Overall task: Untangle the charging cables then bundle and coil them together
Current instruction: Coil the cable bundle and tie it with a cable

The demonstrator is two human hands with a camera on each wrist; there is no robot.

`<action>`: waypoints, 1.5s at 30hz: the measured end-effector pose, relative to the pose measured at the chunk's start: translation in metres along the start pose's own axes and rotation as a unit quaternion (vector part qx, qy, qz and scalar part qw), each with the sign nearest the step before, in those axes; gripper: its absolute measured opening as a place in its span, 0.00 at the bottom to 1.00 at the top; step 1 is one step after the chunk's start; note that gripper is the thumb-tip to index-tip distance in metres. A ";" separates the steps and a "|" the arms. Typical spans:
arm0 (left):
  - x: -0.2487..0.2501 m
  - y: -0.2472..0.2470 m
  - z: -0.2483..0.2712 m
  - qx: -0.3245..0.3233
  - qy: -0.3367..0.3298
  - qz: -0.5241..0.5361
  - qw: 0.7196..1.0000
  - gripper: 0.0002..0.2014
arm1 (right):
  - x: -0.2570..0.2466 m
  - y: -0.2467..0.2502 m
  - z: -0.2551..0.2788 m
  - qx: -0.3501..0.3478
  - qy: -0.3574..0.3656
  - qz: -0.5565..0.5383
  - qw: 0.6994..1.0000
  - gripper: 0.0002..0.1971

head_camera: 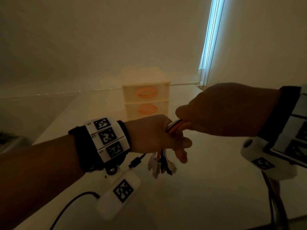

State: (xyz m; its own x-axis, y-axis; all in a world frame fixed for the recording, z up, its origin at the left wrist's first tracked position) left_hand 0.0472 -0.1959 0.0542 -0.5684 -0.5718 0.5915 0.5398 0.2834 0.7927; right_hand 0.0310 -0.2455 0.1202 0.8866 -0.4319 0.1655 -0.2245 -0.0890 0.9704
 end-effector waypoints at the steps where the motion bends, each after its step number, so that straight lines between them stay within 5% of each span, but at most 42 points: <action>1: 0.002 0.001 0.004 0.010 -0.015 0.050 0.999 0.15 | 0.003 0.010 0.002 -0.002 -0.019 0.012 1.000 0.09; 3: 0.004 -0.004 0.010 0.015 -0.028 0.159 0.987 0.18 | 0.010 0.029 0.005 -0.004 -0.069 0.009 0.998 0.12; 9: 0.016 -0.021 0.014 -0.017 -0.073 0.450 0.890 0.21 | 0.030 0.040 0.001 0.012 -0.148 -0.048 0.988 0.17; 15: 0.023 -0.045 0.039 -0.109 -0.119 0.567 0.808 0.22 | 0.029 0.008 -0.011 0.011 -0.173 -0.185 0.967 0.19; 18: 0.036 -0.037 0.051 -0.091 -0.186 0.588 0.782 0.21 | 0.022 -0.010 -0.018 0.067 -0.159 -0.314 0.934 0.16; 20: 0.034 -0.010 0.054 -0.025 -0.226 0.601 0.766 0.20 | 0.018 -0.029 -0.022 0.132 -0.163 -0.466 0.860 0.14; 23: 0.011 0.032 0.049 0.086 -0.231 0.638 0.729 0.16 | 0.002 -0.063 -0.034 0.190 -0.174 -0.714 0.651 0.17; 28: -0.032 0.046 0.040 0.205 -0.178 0.692 0.669 0.05 | 0.000 -0.099 -0.050 0.264 -0.289 -0.721 0.571 0.21; 32: -0.053 0.043 0.039 0.217 -0.164 0.704 0.656 0.10 | -0.004 -0.112 -0.062 0.243 -0.289 -0.723 0.579 0.26; 37: -0.050 0.041 0.043 0.179 -0.185 0.679 0.687 0.28 | -0.004 -0.113 -0.064 0.275 -0.259 -0.715 0.588 0.14; 41: -0.041 0.036 0.045 0.170 -0.192 0.630 0.733 0.27 | 0.003 -0.108 -0.059 0.292 -0.215 -0.644 0.673 0.07; 45: -0.031 0.024 0.046 0.125 -0.203 0.577 0.781 0.20 | 0.021 -0.078 -0.044 0.258 -0.205 -0.447 0.832 0.25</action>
State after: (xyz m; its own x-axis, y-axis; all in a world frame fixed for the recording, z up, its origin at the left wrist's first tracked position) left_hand 0.0497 -0.1362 0.0619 0.0297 0.4532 0.8909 0.7287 0.6003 -0.3297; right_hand 0.0847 -0.2086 0.0559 0.6047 -0.2469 -0.7572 0.2126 -0.8661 0.4523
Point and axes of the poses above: each hand's wrist, its own z-axis away from the middle knuckle, its own y-axis out of the back of the hand, x = y × z, the point moved 9 cm from there along -z, towards the middle knuckle, and after that the axes turned 13 degrees about -z, right-handed, at the moved point
